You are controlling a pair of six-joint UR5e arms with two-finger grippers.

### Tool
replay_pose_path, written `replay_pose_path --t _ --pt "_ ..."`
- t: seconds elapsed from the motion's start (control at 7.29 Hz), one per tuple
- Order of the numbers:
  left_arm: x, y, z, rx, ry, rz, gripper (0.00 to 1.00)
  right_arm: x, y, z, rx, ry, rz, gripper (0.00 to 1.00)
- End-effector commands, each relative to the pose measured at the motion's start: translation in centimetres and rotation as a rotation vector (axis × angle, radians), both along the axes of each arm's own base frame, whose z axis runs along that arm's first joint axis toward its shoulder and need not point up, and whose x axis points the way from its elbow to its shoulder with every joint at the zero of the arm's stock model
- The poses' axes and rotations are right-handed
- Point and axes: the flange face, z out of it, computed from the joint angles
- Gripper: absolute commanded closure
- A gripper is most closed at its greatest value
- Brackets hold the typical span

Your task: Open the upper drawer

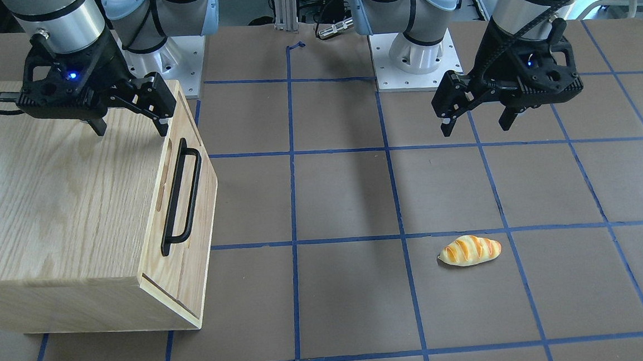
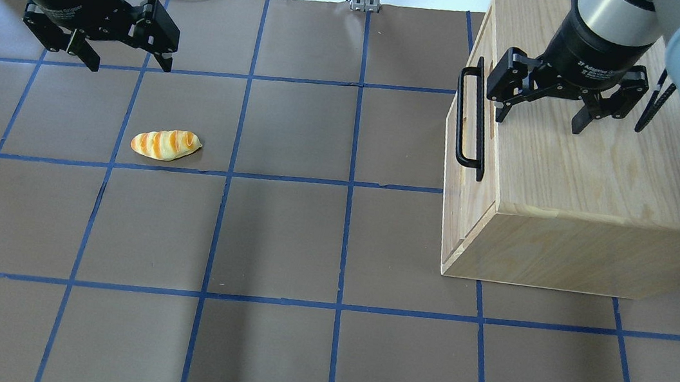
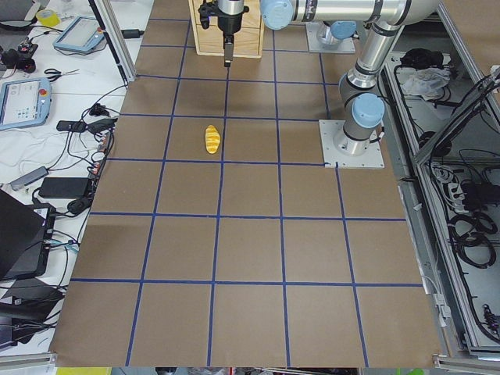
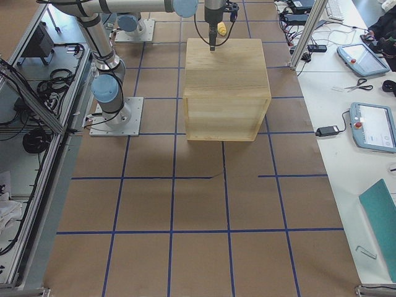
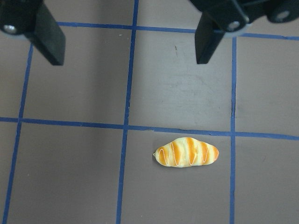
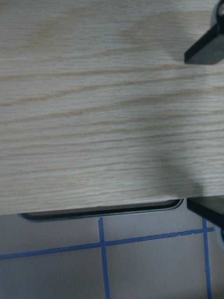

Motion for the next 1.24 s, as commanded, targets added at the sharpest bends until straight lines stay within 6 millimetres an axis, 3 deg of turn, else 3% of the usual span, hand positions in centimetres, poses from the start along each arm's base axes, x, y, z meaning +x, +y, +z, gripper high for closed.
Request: replay_pose_path --t 0.0,0.27,0.41,0.55,0.69,1.1 --pt "-0.3 0.0 -0.5 0.027 0.061 0.008 0.00 0.0 0.0 0.0 0.000 -0.001 0.000 0.00" --pt "-0.9 -0.4 -1.8 0.041 0.072 0.011 0.00 0.0 0.0 0.0 0.000 0.001 0.000 0.00" --pt "-1.3 -1.7 -2.1 -0.002 0.078 0.025 0.00 0.0 0.0 0.0 0.000 -0.001 0.000 0.00" --pt "-3.4 -2.8 -2.4 -0.052 0.106 0.037 0.00 0.0 0.0 0.0 0.000 0.001 0.000 0.00" --pt "-6.9 -3.6 -3.2 -0.085 0.137 0.030 0.00 0.0 0.0 0.0 0.000 -0.001 0.000 0.00" --pt "-15.7 -3.9 -4.9 -0.057 0.166 0.050 0.00 0.0 0.0 0.0 0.000 -0.001 0.000 0.00"
